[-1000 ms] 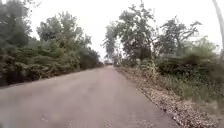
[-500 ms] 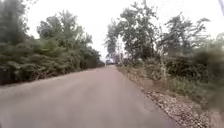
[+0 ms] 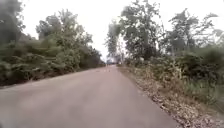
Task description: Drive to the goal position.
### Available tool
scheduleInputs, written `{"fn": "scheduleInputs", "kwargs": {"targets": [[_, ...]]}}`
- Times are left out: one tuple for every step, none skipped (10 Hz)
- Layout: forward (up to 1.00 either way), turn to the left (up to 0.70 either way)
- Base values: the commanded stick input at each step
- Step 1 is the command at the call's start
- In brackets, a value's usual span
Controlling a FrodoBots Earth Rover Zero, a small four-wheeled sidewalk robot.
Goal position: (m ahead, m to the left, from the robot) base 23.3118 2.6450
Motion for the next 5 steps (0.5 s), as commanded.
{"fn": "scheduleInputs", "kwargs": {"targets": [[1.00, 0.00], [1.00, 0.00], [1.00, 0.00], [1.00, 0.00], [1.00, 0.00]]}}
